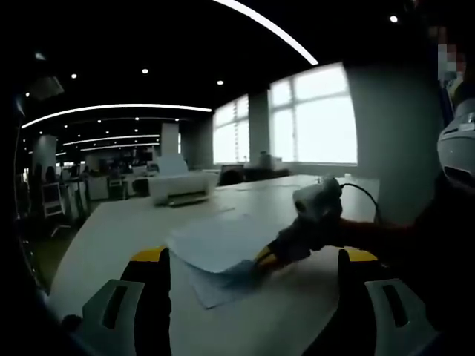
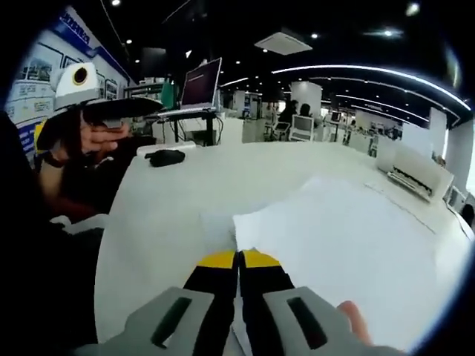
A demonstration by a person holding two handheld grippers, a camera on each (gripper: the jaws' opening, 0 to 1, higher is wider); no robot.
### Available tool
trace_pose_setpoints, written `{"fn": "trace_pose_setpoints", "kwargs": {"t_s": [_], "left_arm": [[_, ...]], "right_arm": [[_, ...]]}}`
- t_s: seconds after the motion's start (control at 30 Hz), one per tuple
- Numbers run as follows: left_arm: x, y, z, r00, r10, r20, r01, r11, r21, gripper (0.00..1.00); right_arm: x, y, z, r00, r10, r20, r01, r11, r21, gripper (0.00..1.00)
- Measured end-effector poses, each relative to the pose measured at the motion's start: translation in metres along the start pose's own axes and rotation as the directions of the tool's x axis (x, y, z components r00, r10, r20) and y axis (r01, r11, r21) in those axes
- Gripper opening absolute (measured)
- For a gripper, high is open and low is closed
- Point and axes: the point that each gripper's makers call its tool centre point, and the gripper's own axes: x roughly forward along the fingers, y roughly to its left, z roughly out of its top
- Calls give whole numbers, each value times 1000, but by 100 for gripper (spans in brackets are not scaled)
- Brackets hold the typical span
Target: Organize the stack of printing papers by aligning and flattening the scattered papers on the table
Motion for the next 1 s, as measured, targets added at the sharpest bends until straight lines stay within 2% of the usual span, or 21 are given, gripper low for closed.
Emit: {"fn": "trace_pose_setpoints", "kwargs": {"t_s": [0.27, 0.63, 0.8, 1.0], "left_arm": [[0, -1, 2, 1000, -1, 0, 1, 1000, 6, 96], [0, -2, 4, 1000, -3, 1, 3, 1000, 12, 96], [0, -2, 3, 1000, -4, 0, 4, 1000, 10, 96], [0, -2, 3, 1000, -4, 2, 4, 1000, 9, 96]], "right_arm": [[-19, -7, 12, 999, -47, 12, 48, 998, -44, 0], [-56, -16, 50, 988, -120, 99, 130, 986, -104, 0], [-75, -25, 70, 974, -172, 148, 192, 973, -131, 0], [-93, -33, 86, 961, -214, 176, 244, 955, -168, 0]]}}
